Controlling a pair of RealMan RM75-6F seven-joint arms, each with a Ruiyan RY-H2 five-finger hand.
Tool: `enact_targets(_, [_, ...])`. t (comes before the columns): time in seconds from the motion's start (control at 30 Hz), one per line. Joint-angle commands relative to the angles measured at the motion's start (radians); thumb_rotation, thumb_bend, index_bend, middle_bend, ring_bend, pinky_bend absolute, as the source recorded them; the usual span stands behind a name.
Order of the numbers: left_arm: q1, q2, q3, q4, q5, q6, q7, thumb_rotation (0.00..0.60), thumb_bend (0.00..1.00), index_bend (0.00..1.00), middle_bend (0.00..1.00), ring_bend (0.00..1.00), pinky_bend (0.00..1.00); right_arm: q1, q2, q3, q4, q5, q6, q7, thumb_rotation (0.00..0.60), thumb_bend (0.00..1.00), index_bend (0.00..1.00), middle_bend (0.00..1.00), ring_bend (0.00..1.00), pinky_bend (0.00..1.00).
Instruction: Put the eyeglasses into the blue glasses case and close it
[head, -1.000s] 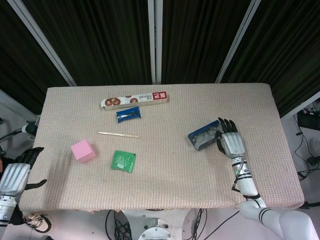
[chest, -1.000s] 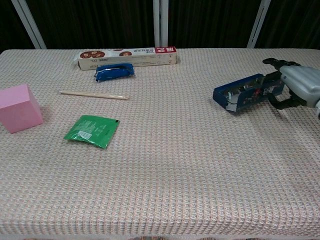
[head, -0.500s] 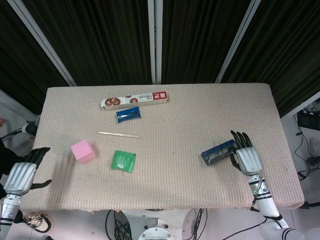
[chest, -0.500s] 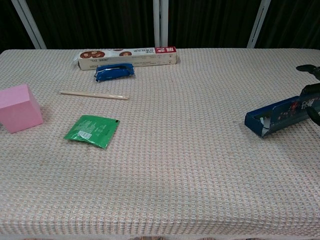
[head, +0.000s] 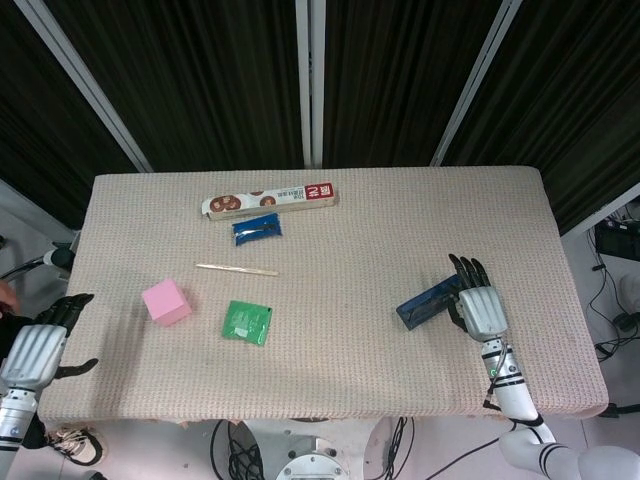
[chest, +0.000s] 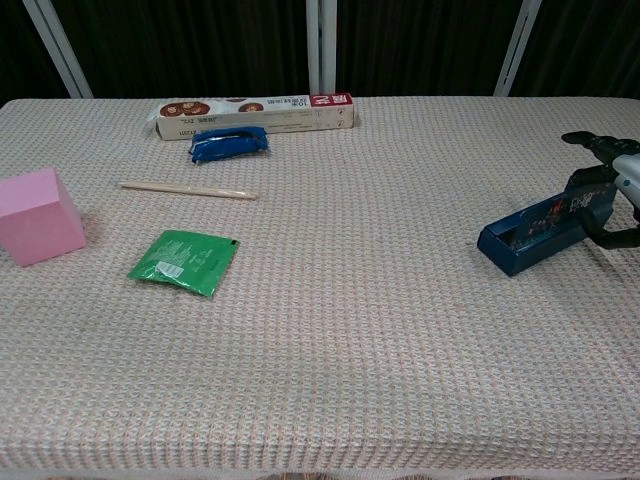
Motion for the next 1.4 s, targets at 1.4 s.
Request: enact_targets(1.4, [0.019, -0.007, -0.011, -0.017, 0.025, 0.080, 0.038, 0.594, 0.10, 0.10, 0.10, 0.11, 0.25, -0.372, 0.633, 0.012, -0.803, 0.245, 0.156, -0.206, 0.600, 0.21, 0.00, 0.00, 0.00, 0.00])
